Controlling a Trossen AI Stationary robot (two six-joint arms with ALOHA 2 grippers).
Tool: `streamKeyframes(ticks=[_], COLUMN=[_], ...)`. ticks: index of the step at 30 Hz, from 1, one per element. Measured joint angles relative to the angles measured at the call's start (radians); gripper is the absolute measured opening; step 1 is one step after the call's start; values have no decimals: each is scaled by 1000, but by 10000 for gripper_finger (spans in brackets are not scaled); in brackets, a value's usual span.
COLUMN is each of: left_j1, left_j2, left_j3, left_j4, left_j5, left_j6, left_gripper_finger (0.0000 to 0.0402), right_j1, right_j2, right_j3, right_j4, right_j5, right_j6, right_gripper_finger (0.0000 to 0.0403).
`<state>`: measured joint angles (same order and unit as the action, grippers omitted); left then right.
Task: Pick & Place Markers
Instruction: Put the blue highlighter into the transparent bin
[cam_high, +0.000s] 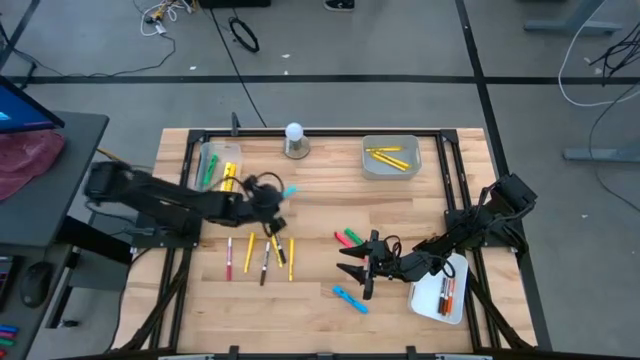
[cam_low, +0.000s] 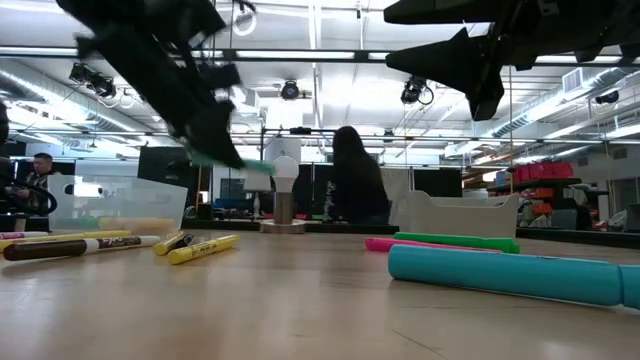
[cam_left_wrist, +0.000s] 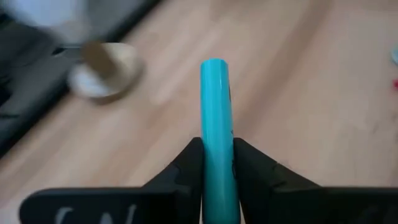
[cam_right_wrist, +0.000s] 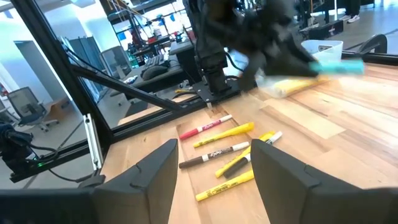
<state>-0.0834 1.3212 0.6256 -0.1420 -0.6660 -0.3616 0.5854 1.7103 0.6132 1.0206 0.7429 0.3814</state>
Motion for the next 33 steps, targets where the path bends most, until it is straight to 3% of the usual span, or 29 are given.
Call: streamKeyframes(ticks=[7, 13, 17, 23, 28, 33], left_j1=[89, 298, 490, 737, 866, 928], left_j2=[-318, -458, -458, -385, -282, -179], left_j3=[2, 2, 2, 3, 4, 4], left_j4=[-415, -723, -787, -726, -691, -666], left_j5=[-54, -37, 31, 185, 251, 288], left_j6=[-183, -338, -300, -136, -62, -24], left_gripper_finger=[75, 76, 76, 79, 79, 80], right_j1=[0, -3, -11, -20, -19, -19], right_j2=[0, 0, 0, 0, 0, 0], right_j3=[0, 0, 0, 0, 0, 0], right_j4=[-4, -8, -13, -13, -15, -20], right_j5=[0, 0, 0, 0, -2, -2], right_j6=[-1, -2, -2, 1, 2, 2], right_gripper_finger=[203, 203, 203, 203, 203, 203])
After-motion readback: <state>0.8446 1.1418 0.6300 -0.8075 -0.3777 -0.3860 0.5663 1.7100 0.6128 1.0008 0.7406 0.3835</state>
